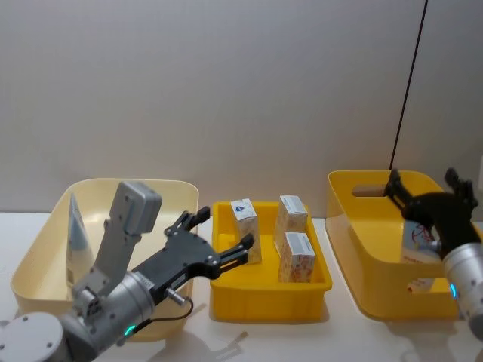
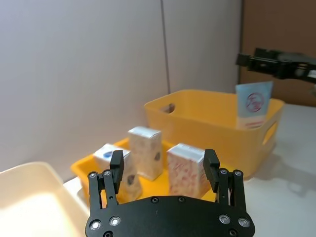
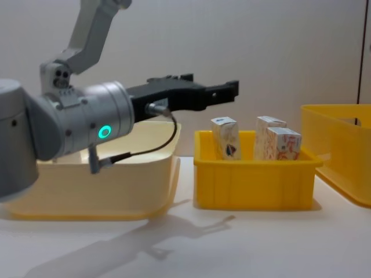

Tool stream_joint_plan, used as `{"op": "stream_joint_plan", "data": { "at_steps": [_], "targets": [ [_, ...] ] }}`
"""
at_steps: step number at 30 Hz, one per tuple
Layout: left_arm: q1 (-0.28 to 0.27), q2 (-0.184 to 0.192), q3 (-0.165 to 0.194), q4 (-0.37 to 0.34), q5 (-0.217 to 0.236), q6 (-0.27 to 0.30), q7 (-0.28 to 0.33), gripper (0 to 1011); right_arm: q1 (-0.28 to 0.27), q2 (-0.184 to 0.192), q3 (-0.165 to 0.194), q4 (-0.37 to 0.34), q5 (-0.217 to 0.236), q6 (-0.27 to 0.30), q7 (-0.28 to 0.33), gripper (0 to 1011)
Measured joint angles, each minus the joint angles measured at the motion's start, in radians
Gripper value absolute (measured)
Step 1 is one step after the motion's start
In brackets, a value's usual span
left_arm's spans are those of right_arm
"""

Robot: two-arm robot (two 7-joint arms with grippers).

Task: Bimanual collaborative sorting of washing and personal care products

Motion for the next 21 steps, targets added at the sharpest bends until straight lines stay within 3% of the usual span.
{"op": "stream_joint_plan", "data": {
  "at_steps": [21],
  "targets": [
    [0.187,0.096,-0.015,-0.173,0.151,0.015,0.282,1003,-0.206,0.103,-0.113,-0.118,0.096,-0.053,0.054,1001]
  ]
}}
